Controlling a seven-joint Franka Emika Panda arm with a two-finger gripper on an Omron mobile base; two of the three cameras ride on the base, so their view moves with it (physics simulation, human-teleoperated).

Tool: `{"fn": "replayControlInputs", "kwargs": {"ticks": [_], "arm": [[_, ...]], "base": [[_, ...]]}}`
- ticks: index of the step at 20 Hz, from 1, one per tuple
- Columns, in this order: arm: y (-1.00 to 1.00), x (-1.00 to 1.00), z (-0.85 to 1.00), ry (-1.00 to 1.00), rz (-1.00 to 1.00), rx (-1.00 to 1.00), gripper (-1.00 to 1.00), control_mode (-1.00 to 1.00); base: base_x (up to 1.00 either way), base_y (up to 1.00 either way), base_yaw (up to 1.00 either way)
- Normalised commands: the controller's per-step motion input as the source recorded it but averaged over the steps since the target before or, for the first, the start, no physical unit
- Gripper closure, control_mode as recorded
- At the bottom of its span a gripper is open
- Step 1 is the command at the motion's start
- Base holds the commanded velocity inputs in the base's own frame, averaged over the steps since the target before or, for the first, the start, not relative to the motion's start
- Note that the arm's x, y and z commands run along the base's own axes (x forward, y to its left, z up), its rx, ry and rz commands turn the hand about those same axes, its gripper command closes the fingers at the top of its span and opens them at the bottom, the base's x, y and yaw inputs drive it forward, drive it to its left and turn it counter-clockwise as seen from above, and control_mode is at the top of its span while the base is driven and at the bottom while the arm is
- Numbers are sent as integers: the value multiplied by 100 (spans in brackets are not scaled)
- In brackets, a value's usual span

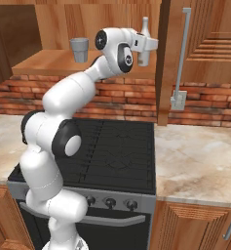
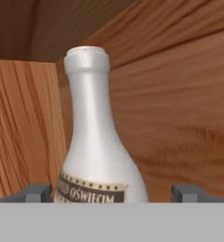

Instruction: There is a bowl on the dining counter. Grab a lemon wedge from the fridge and place it in the bowl. Then get the liquor bottle and glass cup from the cabinet and place them next to the bowl.

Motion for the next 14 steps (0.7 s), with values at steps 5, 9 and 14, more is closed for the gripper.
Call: {"fn": "replayControlInputs", "kwargs": {"ticks": [5,9,14], "arm": [[0,9,-10,0,3,0,100,-100],[0,5,-8,0,2,0,100,-100],[0,1,-2,1,0,0,100,-100]], "base": [[0,0,0],[0,0,0],[0,0,0]]}}
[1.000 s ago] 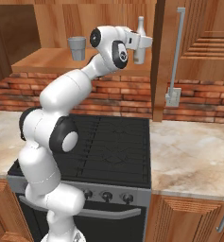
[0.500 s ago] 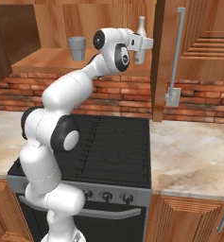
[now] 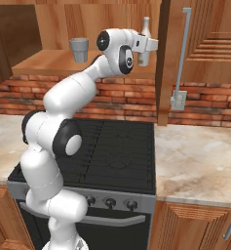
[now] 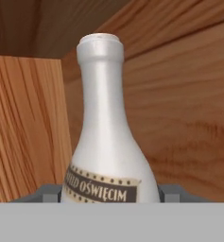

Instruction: There is a bowl on the dining counter. Grab a lemon wedge from the fridge and place it in the bowl. Then get the liquor bottle and glass cup from the cabinet and place them next to the bowl.

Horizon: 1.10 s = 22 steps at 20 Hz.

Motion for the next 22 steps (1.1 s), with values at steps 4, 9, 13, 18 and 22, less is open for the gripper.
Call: {"fn": "replayControlInputs", "kwargs": {"ticks": [4,9,13,18,22], "arm": [[0,-5,0,0,0,0,100,-100],[0,-8,-5,0,0,0,100,-100],[13,-46,-3,-4,0,0,100,-100],[43,-77,-12,-10,0,-4,100,-100],[64,-95,0,-1,1,-2,100,-100]], "base": [[0,0,0],[0,0,0],[0,0,0],[0,0,0],[0,0,0]]}}
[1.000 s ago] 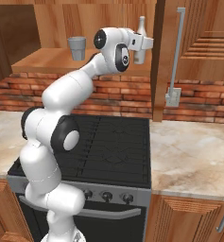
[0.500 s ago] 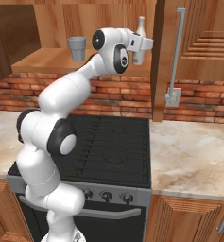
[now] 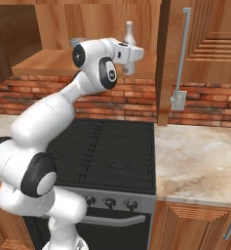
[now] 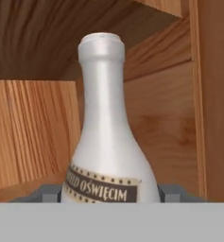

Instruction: There is a bowl on the dining counter. Grab a lemon wedge from the fridge and place it in the bowl. Then get the liquor bottle and glass cup from the cabinet and place them next to the bowl.

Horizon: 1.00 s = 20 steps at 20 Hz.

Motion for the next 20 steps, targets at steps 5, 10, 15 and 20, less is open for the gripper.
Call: {"fn": "replayControlInputs", "kwargs": {"ticks": [5,10,15,20], "arm": [[74,-90,0,0,6,-1,100,-100],[67,-97,0,0,10,-1,100,-100],[31,-100,4,0,13,0,100,-100],[8,-100,10,0,16,0,100,-100]], "base": [[0,0,0],[0,0,0],[0,0,0],[0,0,0]]}}
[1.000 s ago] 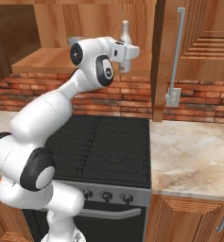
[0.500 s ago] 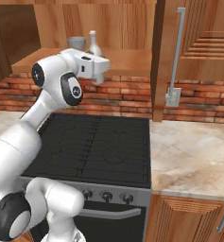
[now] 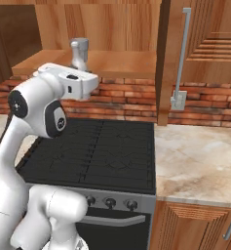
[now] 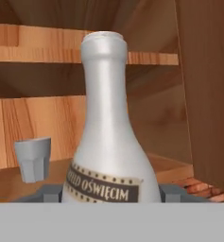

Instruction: There is a bowl on the dining counter. Grab a lemon wedge from the fridge and place it in the bowl. Then get the liquor bottle and glass cup from the cabinet and place them next to the bowl.

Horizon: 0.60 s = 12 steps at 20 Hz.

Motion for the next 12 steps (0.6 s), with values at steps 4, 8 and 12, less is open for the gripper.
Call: {"fn": "replayControlInputs", "kwargs": {"ticks": [4,8,12], "arm": [[0,-100,14,0,23,0,100,-100],[0,-97,13,0,27,0,100,-100],[0,-85,4,0,31,0,100,-100]], "base": [[0,0,0],[0,0,0],[0,0,0]]}}
